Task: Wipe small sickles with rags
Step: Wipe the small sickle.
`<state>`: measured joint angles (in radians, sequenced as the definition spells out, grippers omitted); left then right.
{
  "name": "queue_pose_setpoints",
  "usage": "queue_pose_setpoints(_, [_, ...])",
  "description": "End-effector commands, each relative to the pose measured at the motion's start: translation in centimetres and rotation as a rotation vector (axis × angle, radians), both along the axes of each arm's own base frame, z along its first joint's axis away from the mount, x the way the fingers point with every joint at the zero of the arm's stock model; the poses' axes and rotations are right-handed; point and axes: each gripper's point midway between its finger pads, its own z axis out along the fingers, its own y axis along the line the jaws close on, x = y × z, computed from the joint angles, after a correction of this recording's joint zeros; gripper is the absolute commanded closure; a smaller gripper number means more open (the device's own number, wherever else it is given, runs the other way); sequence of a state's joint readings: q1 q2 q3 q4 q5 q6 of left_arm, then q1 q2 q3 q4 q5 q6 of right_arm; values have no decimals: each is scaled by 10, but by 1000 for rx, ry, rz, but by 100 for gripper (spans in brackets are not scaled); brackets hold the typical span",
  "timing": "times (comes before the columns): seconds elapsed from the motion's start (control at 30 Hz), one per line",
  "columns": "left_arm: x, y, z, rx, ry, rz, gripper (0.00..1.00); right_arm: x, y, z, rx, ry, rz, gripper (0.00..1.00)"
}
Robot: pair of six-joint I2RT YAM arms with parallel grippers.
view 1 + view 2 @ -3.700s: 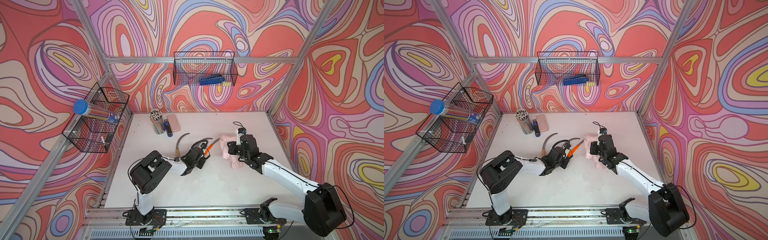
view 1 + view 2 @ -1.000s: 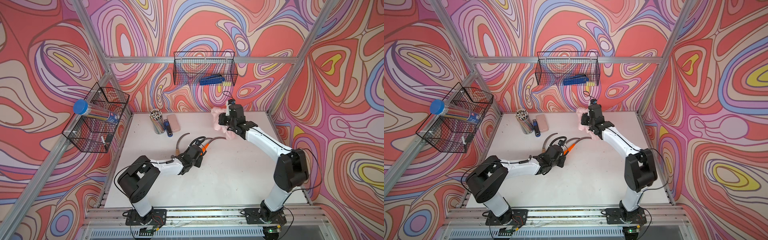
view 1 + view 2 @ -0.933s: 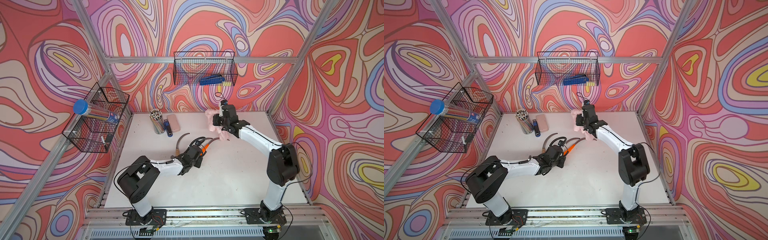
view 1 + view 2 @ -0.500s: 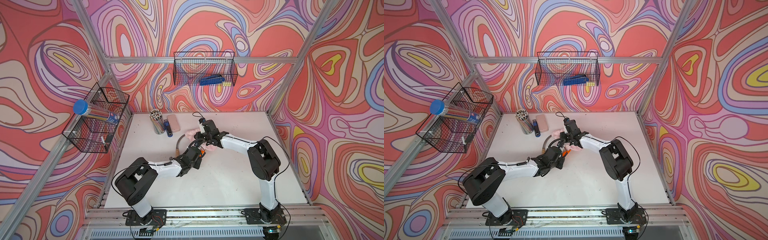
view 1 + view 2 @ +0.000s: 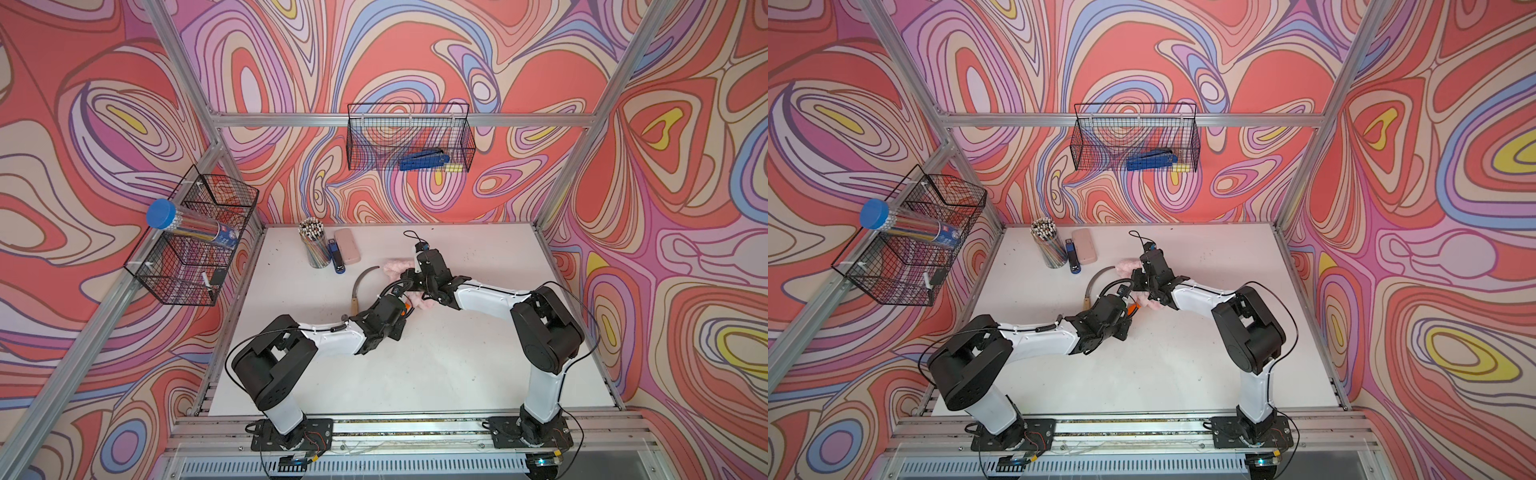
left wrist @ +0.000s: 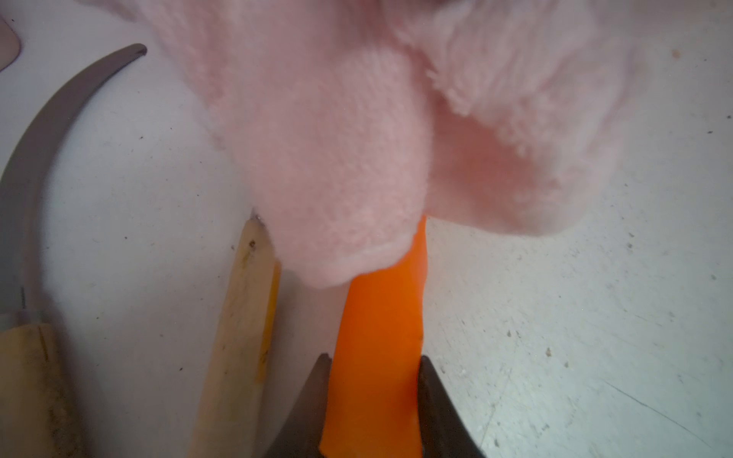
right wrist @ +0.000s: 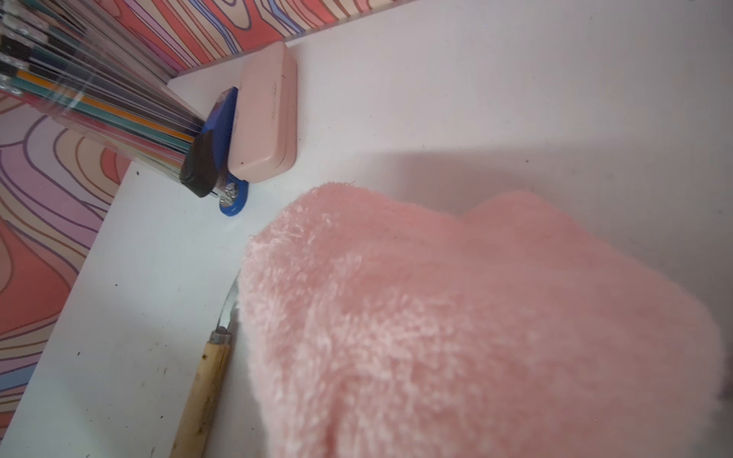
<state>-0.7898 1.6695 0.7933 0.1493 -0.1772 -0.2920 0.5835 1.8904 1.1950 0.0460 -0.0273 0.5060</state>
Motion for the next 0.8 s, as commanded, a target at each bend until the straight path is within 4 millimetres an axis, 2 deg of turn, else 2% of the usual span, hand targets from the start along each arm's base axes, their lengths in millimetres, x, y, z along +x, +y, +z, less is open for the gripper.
queue_pose_setpoints(0.0, [11, 7, 5, -7, -21, 58, 100, 6, -38, -1, -62, -4, -87, 100])
queue_pose_setpoints(0.07, [10, 6, 5, -11, -20, 57, 100, 10, -54, -3, -70, -3, -117, 100])
queue_pose_setpoints(0.13, [10, 6, 6, -13, -21, 57, 100, 9, -58, 3, -77, -32, -113, 100])
queue_pose_setpoints(0.33, [11, 4, 8, -20, -23, 54, 100, -18, -17, 3, -96, -58, -2, 100])
queue_pose_setpoints(0.53, [11, 7, 9, -13, -29, 66, 100, -61, 24, -3, -65, -59, 102, 100])
queue_pose_setpoints(0.57, [12, 7, 9, -13, -33, 67, 100, -67, 28, 7, -48, -78, 108, 100])
queue_pose_setpoints(0.67, [12, 8, 10, -11, -32, 68, 100, -77, 28, 6, -32, -71, 106, 100])
queue_pose_setpoints(0.77, [11, 8, 12, -16, -36, 69, 100, -75, 16, -1, -67, -73, 55, 100])
